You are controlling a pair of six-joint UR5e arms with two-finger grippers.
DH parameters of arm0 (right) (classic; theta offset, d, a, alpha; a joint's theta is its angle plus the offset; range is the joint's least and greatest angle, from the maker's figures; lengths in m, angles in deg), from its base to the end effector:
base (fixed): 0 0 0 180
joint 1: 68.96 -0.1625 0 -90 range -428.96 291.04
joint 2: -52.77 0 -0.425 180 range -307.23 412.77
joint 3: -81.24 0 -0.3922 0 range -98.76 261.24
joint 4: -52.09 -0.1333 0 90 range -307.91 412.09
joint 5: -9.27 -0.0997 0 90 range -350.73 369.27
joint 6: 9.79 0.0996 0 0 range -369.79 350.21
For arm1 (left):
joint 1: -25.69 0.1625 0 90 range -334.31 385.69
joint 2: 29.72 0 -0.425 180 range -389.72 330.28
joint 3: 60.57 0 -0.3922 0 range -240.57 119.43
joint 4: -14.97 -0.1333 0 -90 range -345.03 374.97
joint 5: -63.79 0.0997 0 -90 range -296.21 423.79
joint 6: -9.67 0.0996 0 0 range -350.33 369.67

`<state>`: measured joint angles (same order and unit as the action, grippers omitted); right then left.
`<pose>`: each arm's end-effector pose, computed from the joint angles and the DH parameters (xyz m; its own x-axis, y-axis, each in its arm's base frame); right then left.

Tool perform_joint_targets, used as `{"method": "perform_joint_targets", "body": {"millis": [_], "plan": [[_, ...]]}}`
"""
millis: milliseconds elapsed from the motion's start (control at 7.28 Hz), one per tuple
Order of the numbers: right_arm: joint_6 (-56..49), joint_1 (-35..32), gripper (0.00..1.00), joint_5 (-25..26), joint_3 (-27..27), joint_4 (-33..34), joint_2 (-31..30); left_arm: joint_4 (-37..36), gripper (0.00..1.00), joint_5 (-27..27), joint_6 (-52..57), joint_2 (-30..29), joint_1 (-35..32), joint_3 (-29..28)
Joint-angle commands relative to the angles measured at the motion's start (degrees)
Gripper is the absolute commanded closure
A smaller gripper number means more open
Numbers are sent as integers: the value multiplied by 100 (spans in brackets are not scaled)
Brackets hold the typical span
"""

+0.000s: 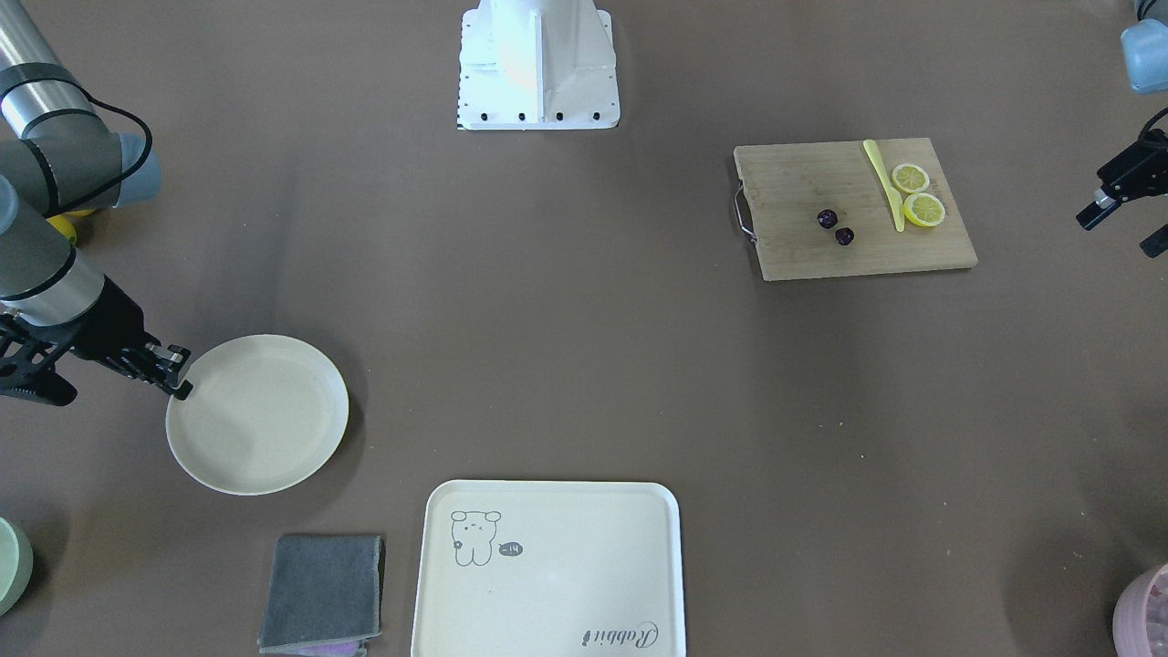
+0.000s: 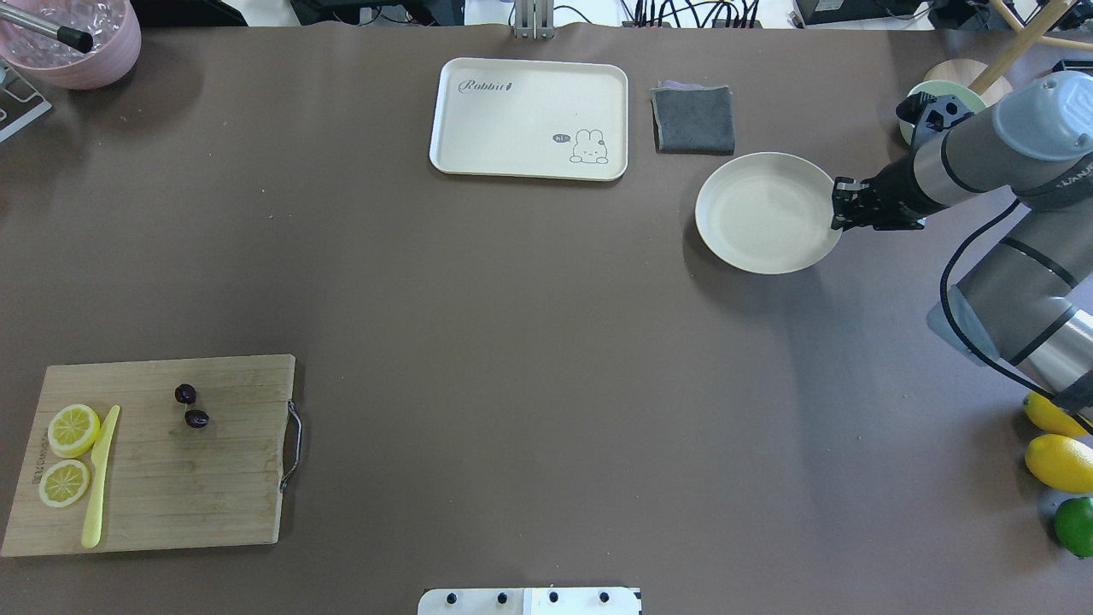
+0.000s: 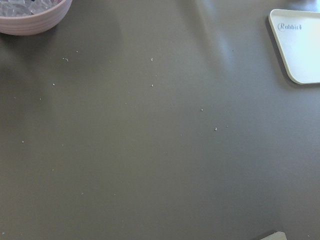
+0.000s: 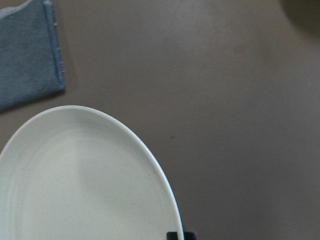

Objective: Place red cherry on plate
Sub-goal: 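Slide the white plate with the right gripper toward the table center, release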

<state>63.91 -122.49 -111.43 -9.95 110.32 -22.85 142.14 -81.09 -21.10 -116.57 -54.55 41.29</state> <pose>-0.2986 -0.5427 0.4536 0.5180 0.2949 0.8029 -0.3364 0.9333 -0.1257 0.0294 -0.4768 0.4958 0.4620 0.2300 -0.8565 0.1377 0.9355 0.3255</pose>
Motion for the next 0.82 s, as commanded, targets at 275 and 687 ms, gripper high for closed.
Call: {"method": "perform_joint_targets", "body": {"millis": [275,687], "plan": [[2487,2226,100,1736,-672,12,924,185,2,-14,10,-16,9,53],[2790,3416,100,2970,-514,57,1383,343,2,-6,1,-7,9,44]]}}
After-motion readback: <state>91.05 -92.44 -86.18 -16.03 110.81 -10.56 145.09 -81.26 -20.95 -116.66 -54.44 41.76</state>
